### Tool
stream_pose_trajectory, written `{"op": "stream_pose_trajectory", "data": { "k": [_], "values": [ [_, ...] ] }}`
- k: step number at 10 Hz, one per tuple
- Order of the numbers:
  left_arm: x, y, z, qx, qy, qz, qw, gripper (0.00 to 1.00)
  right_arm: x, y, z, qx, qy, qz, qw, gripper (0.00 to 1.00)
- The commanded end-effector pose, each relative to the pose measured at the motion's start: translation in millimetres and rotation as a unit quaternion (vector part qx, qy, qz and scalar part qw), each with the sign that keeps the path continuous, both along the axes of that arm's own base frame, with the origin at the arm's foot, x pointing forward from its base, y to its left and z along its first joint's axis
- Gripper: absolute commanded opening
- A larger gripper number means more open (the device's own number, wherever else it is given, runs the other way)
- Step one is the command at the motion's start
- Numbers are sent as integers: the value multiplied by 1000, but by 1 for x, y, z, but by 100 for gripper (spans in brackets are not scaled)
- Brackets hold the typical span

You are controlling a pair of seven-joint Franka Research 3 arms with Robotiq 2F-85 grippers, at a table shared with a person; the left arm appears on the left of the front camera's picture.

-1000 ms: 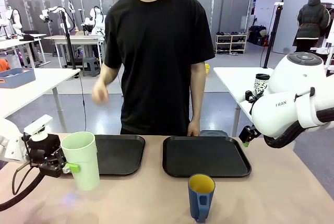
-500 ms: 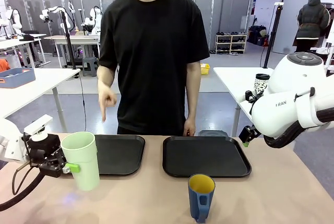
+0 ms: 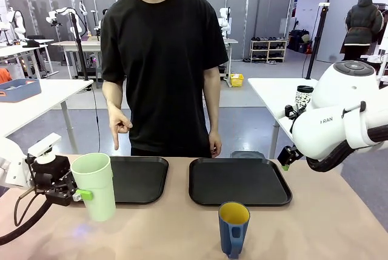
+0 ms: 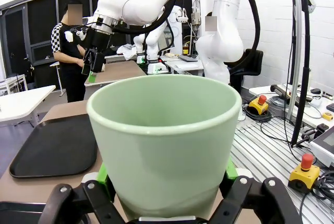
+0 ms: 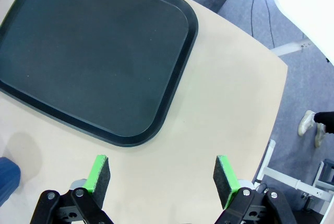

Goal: Sort and store the cups by type.
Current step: Place the picked Reusable plastic cup into the Flat Tray indicated by the person.

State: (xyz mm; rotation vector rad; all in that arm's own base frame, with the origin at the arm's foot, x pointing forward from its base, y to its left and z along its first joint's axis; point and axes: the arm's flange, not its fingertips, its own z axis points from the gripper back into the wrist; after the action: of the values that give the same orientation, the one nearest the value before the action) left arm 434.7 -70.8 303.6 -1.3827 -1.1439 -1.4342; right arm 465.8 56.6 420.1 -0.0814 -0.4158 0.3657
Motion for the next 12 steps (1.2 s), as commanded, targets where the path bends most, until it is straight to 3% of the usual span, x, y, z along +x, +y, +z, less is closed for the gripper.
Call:
{"op": "stream_pose_trajectory", "data": {
  "k": [1, 2, 3, 6, 12],
  "values": [
    [0, 0, 1, 0, -3, -2, 1000, 61, 0, 0, -1, 1, 0, -1, 1000, 100],
    [0, 0, 1, 0, -3, -2, 1000, 61, 0, 0, -1, 1, 0, -1, 1000, 100],
    [0, 0, 0, 0, 0, 0, 1000, 88, 0, 0, -1, 1, 0, -1, 1000, 100],
    [34, 5, 8, -3, -20, 8, 1000, 88, 0, 0, -1, 1, 0, -1, 1000, 100],
    [147, 12, 29, -12, -34, 6, 999, 88, 0, 0, -1, 1, 0, -1, 1000, 100]
  ]
}}
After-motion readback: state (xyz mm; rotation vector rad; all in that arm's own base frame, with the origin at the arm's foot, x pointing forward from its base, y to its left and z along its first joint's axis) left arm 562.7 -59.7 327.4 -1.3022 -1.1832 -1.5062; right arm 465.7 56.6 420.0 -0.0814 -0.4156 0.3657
